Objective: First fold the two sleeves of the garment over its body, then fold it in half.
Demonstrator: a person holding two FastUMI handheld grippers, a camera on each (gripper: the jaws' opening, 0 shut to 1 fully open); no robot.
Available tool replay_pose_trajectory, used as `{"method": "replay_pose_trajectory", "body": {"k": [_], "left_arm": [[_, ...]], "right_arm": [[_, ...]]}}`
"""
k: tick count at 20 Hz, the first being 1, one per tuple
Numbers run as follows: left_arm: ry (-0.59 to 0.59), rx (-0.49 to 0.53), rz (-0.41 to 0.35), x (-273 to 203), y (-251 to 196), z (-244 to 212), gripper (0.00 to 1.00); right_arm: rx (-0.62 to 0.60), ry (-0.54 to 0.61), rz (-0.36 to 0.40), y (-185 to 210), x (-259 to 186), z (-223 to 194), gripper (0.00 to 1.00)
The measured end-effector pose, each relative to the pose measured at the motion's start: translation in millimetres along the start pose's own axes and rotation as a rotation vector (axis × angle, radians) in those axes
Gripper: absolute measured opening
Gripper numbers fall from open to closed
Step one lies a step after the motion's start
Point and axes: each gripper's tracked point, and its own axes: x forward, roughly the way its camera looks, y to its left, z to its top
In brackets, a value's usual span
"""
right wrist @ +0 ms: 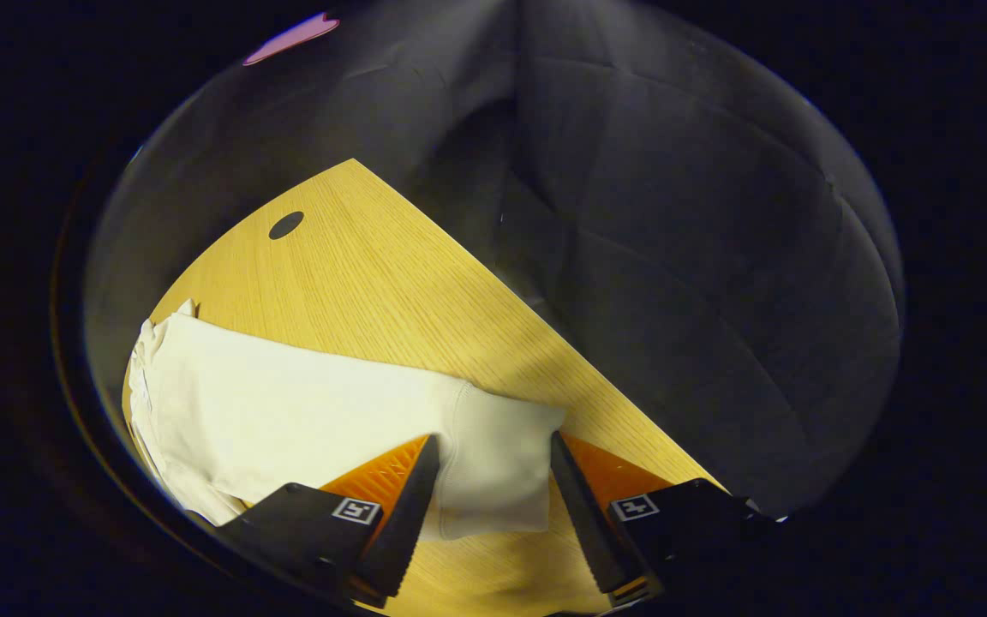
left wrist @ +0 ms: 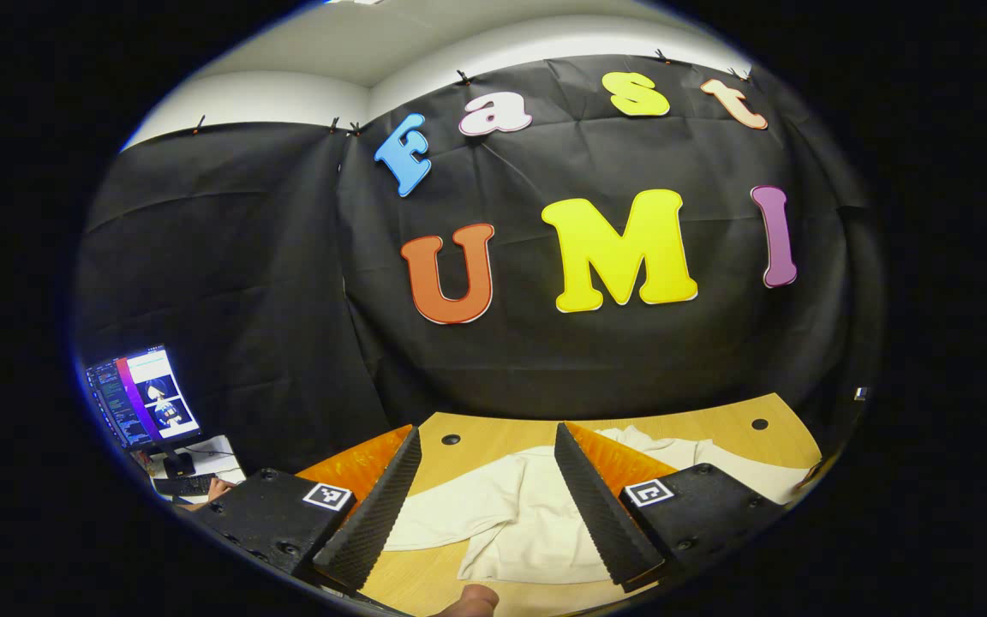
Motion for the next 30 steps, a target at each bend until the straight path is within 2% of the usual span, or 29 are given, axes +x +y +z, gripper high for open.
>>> {"method": "replay_pose_trajectory", "body": {"k": [1,2,5,7,9,10,14,19,26,28,30], "left_arm": [[-0.004,-0.003,-0.004,-0.2,1.1,0.0,0.99],[-0.011,-0.006,-0.010,0.3,1.7,2.9,0.99],[-0.007,-0.005,-0.022,3.2,5.3,-1.4,0.99],[-0.003,-0.009,-0.026,4.7,11.4,-5.5,0.99],[0.010,-0.015,-0.027,7.0,16.4,-9.3,0.99],[0.014,-0.019,-0.031,7.8,17.3,-11.2,0.99],[0.022,-0.018,-0.041,10.6,24.6,-17.0,0.99],[0.021,-0.051,-0.073,18.2,33.9,-24.5,0.99],[0.030,-0.076,-0.104,35.5,61.6,-45.0,1.00],[0.035,-0.085,-0.111,42.7,71.9,-54.1,0.99],[0.038,-0.082,-0.115,49.2,84.9,-66.0,0.99]], "right_arm": [[0.011,0.009,-0.002,-0.8,1.3,0.1,0.74],[0.028,0.013,-0.005,-2.2,1.9,1.4,0.58],[0.035,0.019,0.001,-0.7,2.9,4.0,0.51],[0.076,0.029,-0.012,-0.9,1.6,2.5,0.22],[0.081,0.044,-0.020,-0.7,3.0,2.8,0.22],[0.081,0.048,-0.026,-0.4,3.2,2.8,0.09],[0.096,0.071,-0.043,0.8,-0.2,2.2,0.09],[0.040,0.024,-0.037,11.6,-22.7,13.2,0.09],[-0.040,-0.068,0.035,84.3,-85.6,33.2,0.09],[-0.055,-0.088,0.082,122.4,-105.3,37.4,0.00],[-0.087,-0.119,0.115,162.1,-127.5,41.7,0.00]]}}
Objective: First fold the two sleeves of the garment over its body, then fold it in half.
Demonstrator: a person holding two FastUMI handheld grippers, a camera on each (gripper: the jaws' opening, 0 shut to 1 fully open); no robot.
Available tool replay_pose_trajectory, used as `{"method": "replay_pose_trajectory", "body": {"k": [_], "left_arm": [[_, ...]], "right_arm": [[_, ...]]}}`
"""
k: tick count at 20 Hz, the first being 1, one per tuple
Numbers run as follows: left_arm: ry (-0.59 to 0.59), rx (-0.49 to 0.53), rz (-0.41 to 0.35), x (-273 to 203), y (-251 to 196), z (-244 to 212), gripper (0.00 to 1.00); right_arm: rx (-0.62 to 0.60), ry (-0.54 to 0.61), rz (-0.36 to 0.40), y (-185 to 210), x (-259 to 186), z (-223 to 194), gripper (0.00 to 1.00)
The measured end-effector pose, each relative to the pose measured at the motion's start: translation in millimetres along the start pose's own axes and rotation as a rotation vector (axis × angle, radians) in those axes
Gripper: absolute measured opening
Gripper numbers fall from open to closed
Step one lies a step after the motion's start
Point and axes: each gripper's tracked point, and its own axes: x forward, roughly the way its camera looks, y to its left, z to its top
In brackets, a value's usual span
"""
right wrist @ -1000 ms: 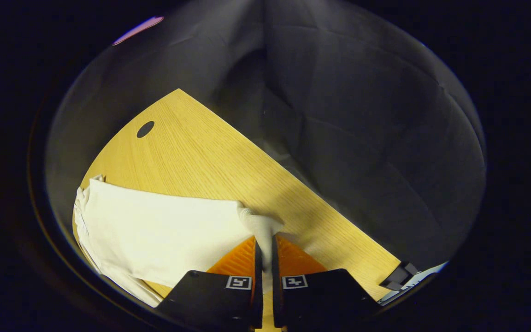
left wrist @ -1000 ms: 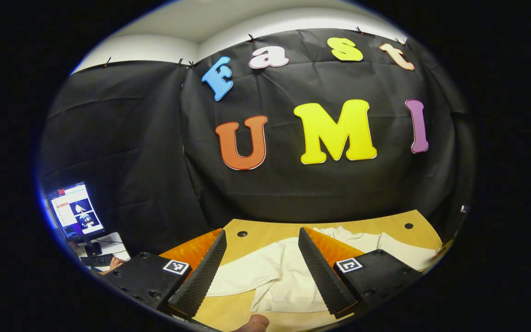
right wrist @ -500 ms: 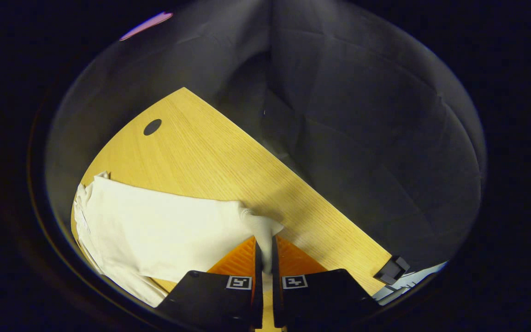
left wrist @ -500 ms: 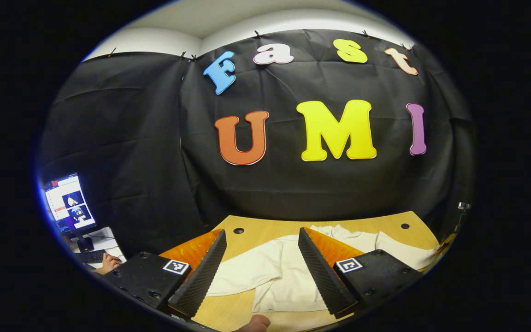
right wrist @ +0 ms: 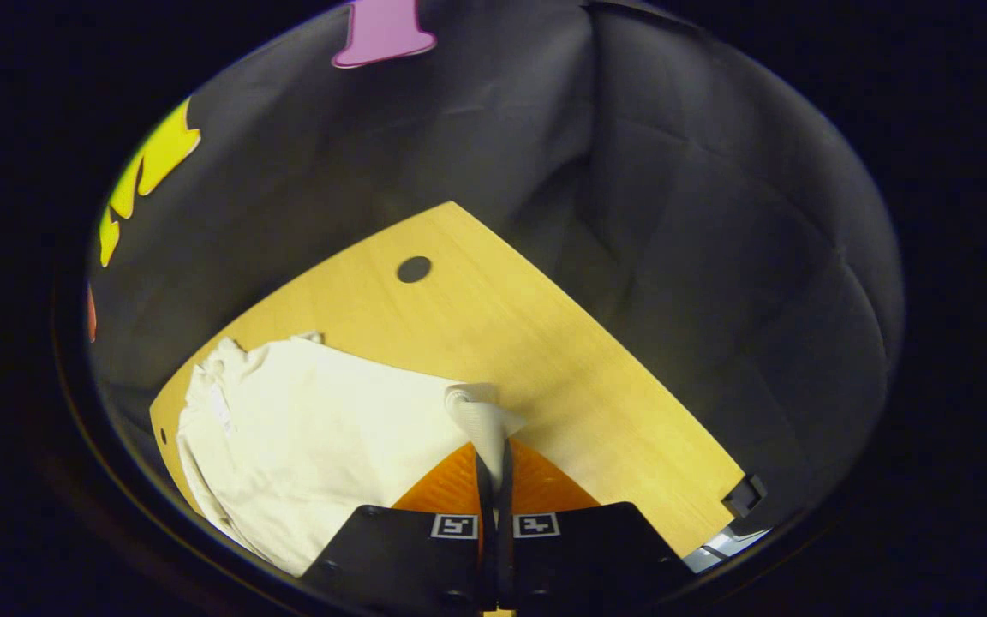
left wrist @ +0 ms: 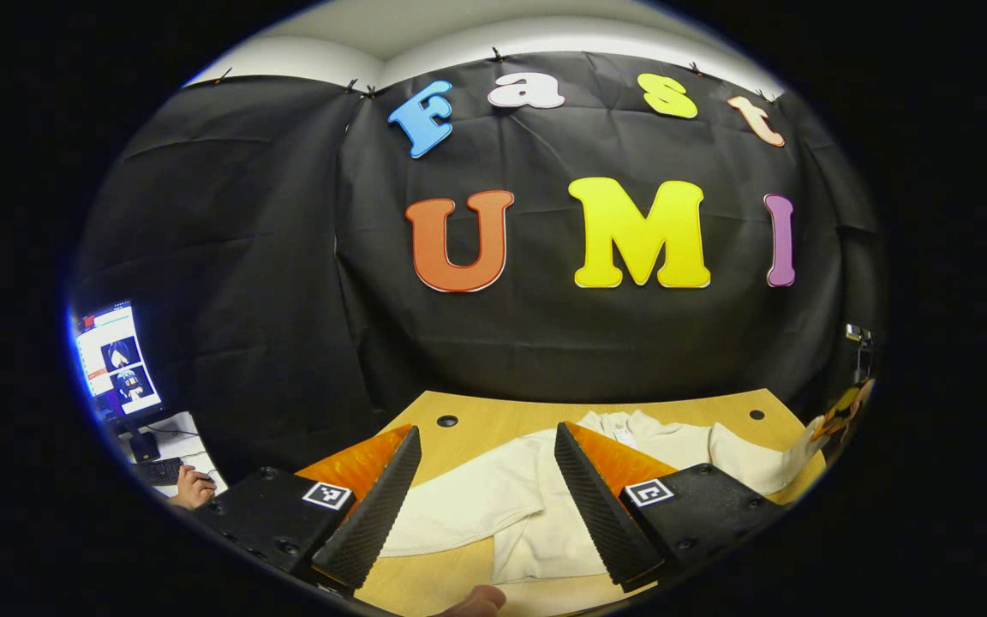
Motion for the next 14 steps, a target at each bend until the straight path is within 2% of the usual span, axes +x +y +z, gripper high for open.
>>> {"method": "replay_pose_trajectory", "body": {"k": [5,8,11,14], "left_arm": [[-0.003,0.054,-0.005,9.8,43.6,-26.3,0.99],[-0.011,0.084,-0.013,13.9,65.4,-34.4,1.00],[-0.011,0.089,-0.014,19.7,87.5,-44.1,0.99],[0.016,0.062,0.001,25.2,108.7,-59.3,1.00]], "right_arm": [[-0.105,-0.064,0.111,124.5,-43.1,8.8,0.00],[-0.202,-0.094,0.177,198.2,-63.2,-2.9,0.00],[-0.309,-0.106,0.268,278.9,-91.9,-31.8,0.00],[-0.418,-0.099,0.315,355.2,-100.9,-70.9,0.00]]}}
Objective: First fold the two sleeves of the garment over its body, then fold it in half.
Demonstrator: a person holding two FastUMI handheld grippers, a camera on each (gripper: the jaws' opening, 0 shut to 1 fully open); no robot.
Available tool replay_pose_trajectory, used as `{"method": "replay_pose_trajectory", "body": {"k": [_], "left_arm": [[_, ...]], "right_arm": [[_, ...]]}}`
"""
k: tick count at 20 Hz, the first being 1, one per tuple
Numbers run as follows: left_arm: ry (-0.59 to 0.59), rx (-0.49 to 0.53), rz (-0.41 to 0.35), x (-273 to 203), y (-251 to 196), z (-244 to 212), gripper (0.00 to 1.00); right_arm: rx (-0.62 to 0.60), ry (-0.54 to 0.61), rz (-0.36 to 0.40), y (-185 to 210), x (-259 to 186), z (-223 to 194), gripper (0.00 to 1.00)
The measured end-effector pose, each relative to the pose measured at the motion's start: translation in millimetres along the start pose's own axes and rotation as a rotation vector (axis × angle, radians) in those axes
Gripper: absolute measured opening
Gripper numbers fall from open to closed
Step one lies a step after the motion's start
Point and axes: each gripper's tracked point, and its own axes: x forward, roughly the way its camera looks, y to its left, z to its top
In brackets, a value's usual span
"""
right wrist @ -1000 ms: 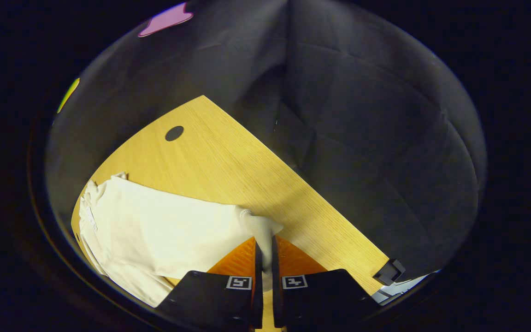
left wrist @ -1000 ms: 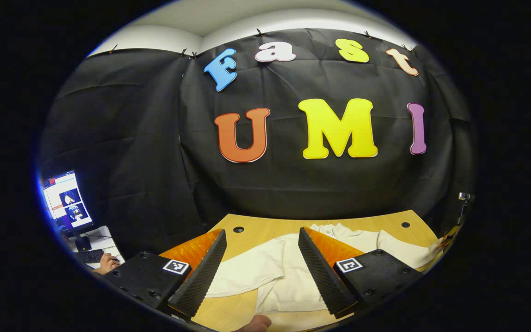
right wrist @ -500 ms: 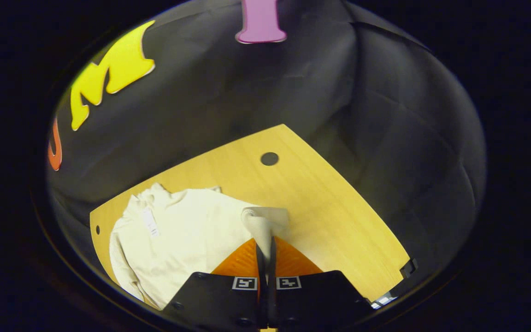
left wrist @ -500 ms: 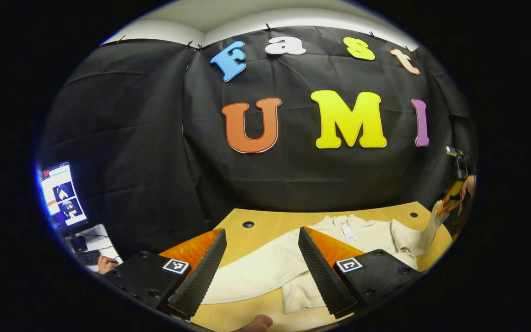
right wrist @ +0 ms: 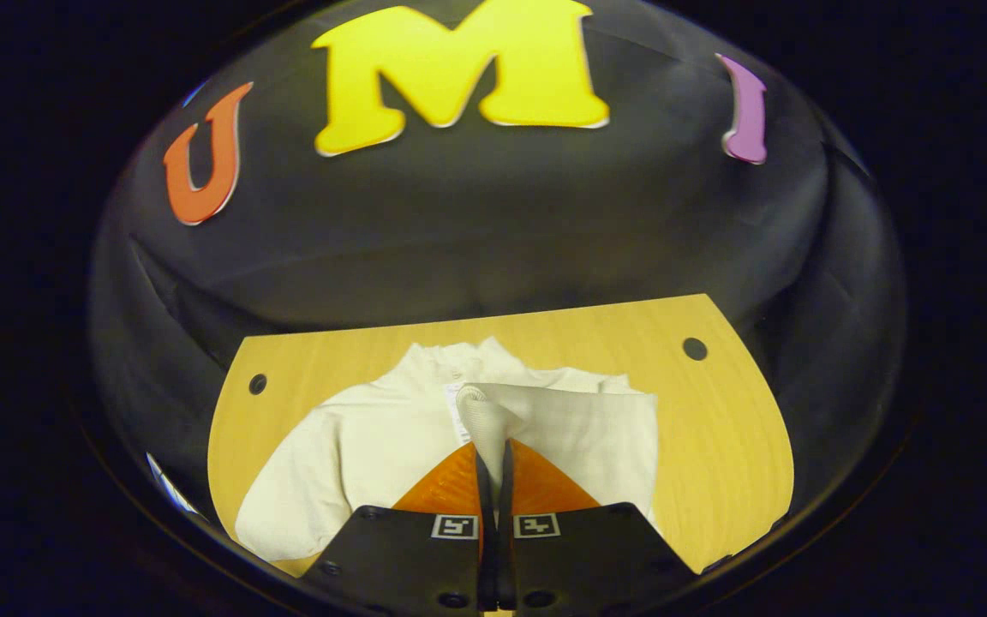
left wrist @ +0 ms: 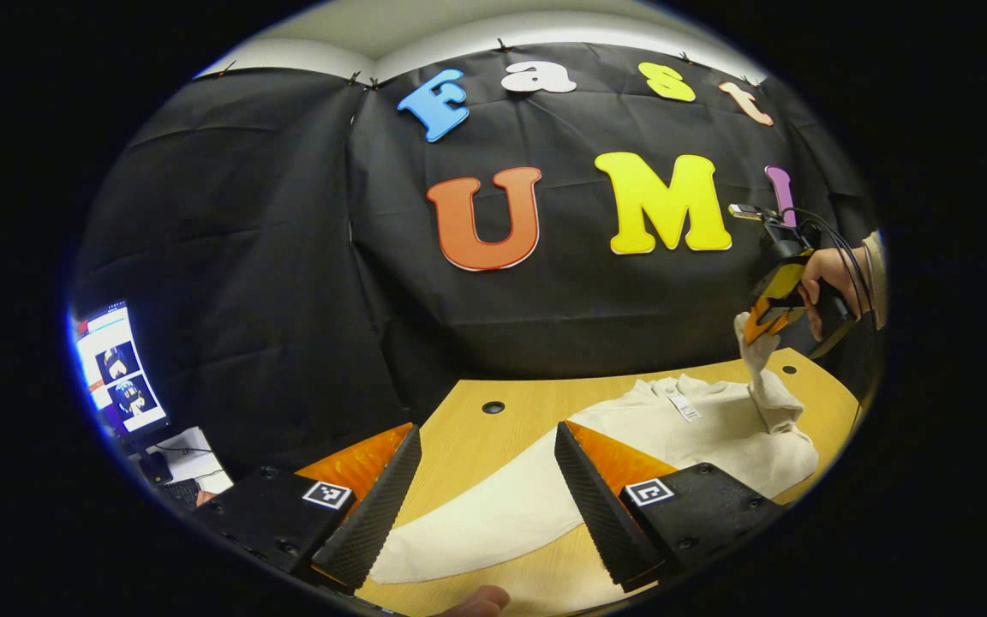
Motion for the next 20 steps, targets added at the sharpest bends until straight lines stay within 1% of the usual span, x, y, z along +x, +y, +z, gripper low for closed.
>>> {"method": "replay_pose_trajectory", "body": {"k": [1,2,3,7,9,12,15,16,18,19,20], "left_arm": [[0.006,-0.003,0.015,-0.1,8.2,-3.9,1.00],[0.002,-0.011,0.028,0.2,18.7,-2.1,1.00],[-0.004,-0.022,0.034,-0.6,24.2,-3.1,1.00],[0.009,-0.048,0.046,-2.0,40.3,-16.4,1.00],[0.030,-0.056,0.053,-4.1,47.5,-27.8,1.00],[0.062,-0.065,0.078,-10.5,57.9,-45.5,1.00],[0.073,-0.085,0.088,-14.5,65.8,-53.1,1.00],[0.082,-0.090,0.091,-15.7,67.3,-57.0,1.00],[0.103,-0.088,0.100,-18.5,69.0,-65.1,1.00],[0.112,-0.085,0.102,-20.0,69.0,-68.7,1.00],[0.122,-0.085,0.100,-20.7,67.7,-72.4,1.00]], "right_arm": [[-0.023,0.006,0.018,23.0,0.9,-2.1,0.00],[-0.047,0.018,0.053,59.5,3.7,-9.6,0.00],[-0.064,0.030,0.073,81.7,5.5,-16.4,0.00],[-0.110,0.102,0.126,144.0,27.4,-55.8,0.00],[-0.126,0.147,0.141,163.3,41.0,-79.6,0.00],[-0.120,0.180,0.128,168.8,66.6,-101.3,0.00],[-0.096,0.210,0.110,175.0,91.1,-111.3,0.00],[-0.088,0.217,0.092,174.3,98.1,-113.0,0.00],[-0.080,0.219,0.076,174.9,105.4,-114.1,0.02],[-0.077,0.225,0.078,176.4,104.3,-115.9,0.06],[-0.075,0.229,0.087,178.4,104.8,-116.9,0.06]]}}
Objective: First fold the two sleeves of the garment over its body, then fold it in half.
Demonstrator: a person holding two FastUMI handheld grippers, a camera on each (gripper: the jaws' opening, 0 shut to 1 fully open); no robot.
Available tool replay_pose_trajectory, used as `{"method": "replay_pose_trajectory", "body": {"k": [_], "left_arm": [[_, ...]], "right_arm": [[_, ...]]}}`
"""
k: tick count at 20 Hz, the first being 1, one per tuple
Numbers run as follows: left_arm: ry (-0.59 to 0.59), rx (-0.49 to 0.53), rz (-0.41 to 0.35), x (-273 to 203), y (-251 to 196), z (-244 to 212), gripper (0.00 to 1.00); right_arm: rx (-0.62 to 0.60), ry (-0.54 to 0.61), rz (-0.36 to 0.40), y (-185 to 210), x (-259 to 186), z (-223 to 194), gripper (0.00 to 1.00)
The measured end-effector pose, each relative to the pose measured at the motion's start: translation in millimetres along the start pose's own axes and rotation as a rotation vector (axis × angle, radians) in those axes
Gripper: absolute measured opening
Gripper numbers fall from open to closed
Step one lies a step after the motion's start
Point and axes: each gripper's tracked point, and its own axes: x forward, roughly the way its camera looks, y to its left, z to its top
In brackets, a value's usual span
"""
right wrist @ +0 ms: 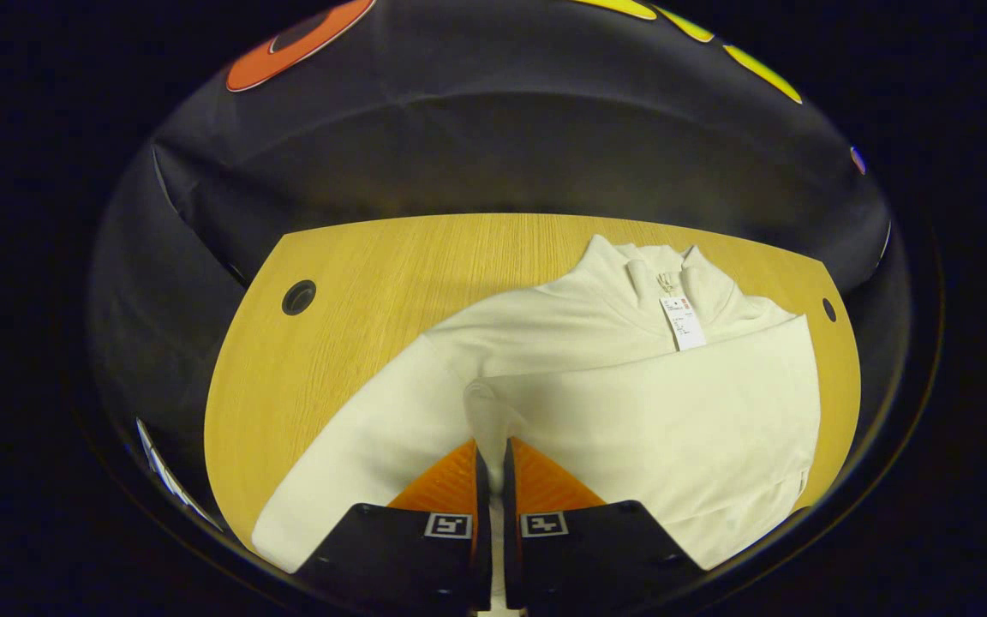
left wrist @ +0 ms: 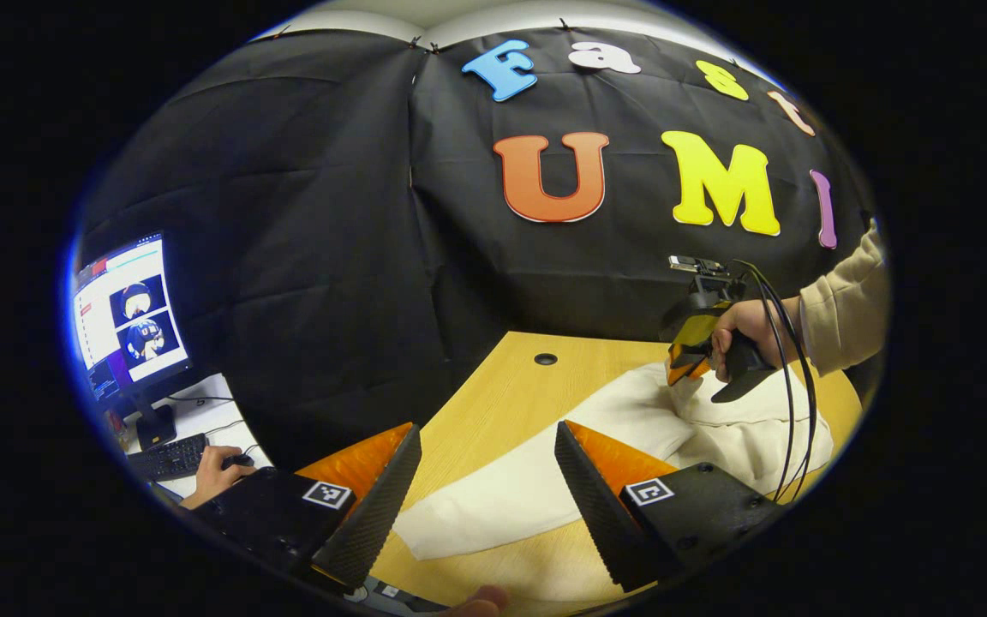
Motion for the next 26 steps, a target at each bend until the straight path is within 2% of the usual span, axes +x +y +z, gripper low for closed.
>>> {"method": "replay_pose_trajectory", "body": {"k": [2,3,4,5,6,7,8,9,10,11,13,14,16,18,19,20,22,23,24,26], "left_arm": [[0.017,-0.002,0.001,-1.1,-1.8,-6.0,0.99],[0.026,-0.008,0.002,-0.7,-2.6,-10.3,1.00],[0.037,-0.018,0.002,-0.1,-3.7,-13.0,0.99],[0.055,-0.035,0.003,0.8,-3.0,-19.5,1.00],[0.070,-0.054,0.008,2.5,-2.3,-26.4,1.00],[0.093,-0.068,0.019,5.8,1.1,-35.4,1.00],[0.113,-0.079,0.031,8.2,5.2,-42.5,1.00],[0.133,-0.086,0.048,10.6,11.8,-51.1,1.00],[0.153,-0.090,0.063,13.6,17.2,-58.7,1.00],[0.173,-0.092,0.085,16.1,23.3,-65.3,1.00],[0.212,-0.102,0.124,20.8,37.9,-80.9,1.00],[0.230,-0.111,0.144,22.5,44.4,-87.9,1.00],[0.283,-0.131,0.189,24.7,56.2,-105.6,1.00],[0.347,-0.175,0.221,26.3,62.0,-125.8,1.00],[0.382,-0.208,0.228,26.6,61.0,-136.6,0.99],[0.419,-0.245,0.237,26.5,59.8,-147.1,0.99],[0.487,-0.323,0.254,27.2,57.5,-165.4,0.99],[0.524,-0.359,0.267,28.7,56.6,-173.8,0.99],[0.559,-0.392,0.279,28.9,56.2,-180.5,0.99],[0.624,-0.456,0.313,31.1,58.5,-190.4,0.99]], "right_arm": [[0.002,-0.010,0.027,5.7,-4.0,2.1,0.11],[0.001,-0.022,0.022,2.8,-7.3,5.4,0.17],[0.010,-0.029,0.036,3.9,-13.2,6.9,0.09],[0.022,-0.037,0.055,5.9,-19.8,8.2,0.25],[0.024,-0.047,0.067,5.4,-30.5,12.7,0.30],[0.021,-0.061,0.089,5.6,-40.8,16.5,0.26],[0.007,-0.073,0.102,3.6,-50.0,18.3,0.27],[-0.010,-0.085,0.122,2.9,-62.0,20.5,0.36],[-0.026,-0.102,0.138,1.4,-72.1,22.1,0.39],[-0.045,-0.115,0.150,-3.1,-84.8,22.1,0.48],[-0.075,-0.151,0.170,-13.3,-104.9,24.7,0.74],[-0.083,-0.162,0.181,-20.2,-119.3,21.9,0.74],[-0.105,-0.168,0.204,-34.5,-141.6,13.6,0.80],[-0.136,-0.176,0.229,-50.2,-158.8,4.2,0.91],[-0.149,-0.180,0.245,-56.5,-167.2,-1.1,0.89],[-0.163,-0.179,0.252,-65.7,-176.2,-11.0,0.93],[-0.197,-0.160,0.230,-94.9,-185.2,-32.1,0.96],[-0.215,-0.141,0.215,-110.2,-190.2,-45.1,0.93],[-0.218,-0.132,0.202,-123.4,-194.1,-54.9,0.97],[-0.205,-0.099,0.187,-148.7,-202.7,-79.9,0.97]]}}
